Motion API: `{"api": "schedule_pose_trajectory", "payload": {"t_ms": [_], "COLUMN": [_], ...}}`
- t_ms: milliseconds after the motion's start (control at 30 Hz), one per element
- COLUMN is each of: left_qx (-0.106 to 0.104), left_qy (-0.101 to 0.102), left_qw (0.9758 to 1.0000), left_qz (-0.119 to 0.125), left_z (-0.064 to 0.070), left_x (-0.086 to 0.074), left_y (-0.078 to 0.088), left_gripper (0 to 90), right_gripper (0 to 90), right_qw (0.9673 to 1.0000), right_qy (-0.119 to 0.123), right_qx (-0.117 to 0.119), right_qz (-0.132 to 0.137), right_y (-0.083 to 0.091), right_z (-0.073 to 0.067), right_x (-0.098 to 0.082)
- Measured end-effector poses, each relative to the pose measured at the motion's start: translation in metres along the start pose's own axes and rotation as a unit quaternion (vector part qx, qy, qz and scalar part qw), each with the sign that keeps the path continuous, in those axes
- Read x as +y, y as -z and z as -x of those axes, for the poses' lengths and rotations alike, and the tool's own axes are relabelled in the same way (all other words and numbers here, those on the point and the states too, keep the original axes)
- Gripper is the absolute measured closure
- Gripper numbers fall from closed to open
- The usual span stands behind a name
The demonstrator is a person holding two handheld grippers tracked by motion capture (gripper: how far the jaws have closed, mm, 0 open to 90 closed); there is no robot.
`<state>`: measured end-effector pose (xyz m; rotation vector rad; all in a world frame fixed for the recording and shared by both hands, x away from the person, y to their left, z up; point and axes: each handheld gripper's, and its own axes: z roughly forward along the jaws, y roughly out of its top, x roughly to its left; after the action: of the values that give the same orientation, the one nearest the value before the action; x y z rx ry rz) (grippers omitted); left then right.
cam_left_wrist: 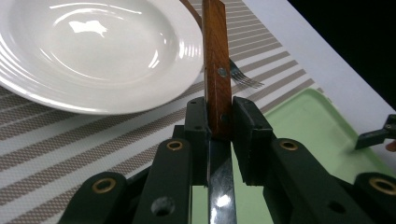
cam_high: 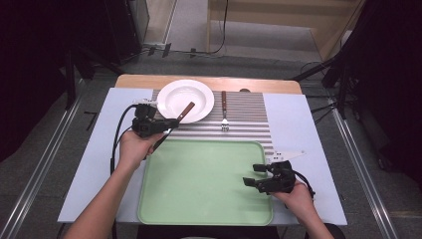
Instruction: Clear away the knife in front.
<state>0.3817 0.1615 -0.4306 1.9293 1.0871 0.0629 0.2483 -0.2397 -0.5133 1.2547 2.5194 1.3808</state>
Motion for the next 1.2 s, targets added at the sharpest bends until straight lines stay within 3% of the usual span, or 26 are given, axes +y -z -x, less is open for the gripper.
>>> {"api": "schedule_pose_trajectory", "payload": {"t_ms": [867,1200], "left_qx": [-0.034,-0.029], "left_qy": [-0.019,-0.027], "left_qw": [0.9987,0.9985], "left_qz": [-0.033,-0.037], "left_z": [0.030,0.040], "left_x": [-0.039,-0.054], "left_y": [-0.007,-0.004], "left_gripper": [76.3,76.3], "right_gripper": [24.1,24.1], "right_qw": [1.0000,1.0000], "right_qy": [0.002,0.005], "right_qx": [-0.003,-0.001], "right_qz": [0.005,0.004], "right_y": [0.007,0.006], "right_z": [-0.003,-0.004], "right_x": [-0.004,-0.003]}}
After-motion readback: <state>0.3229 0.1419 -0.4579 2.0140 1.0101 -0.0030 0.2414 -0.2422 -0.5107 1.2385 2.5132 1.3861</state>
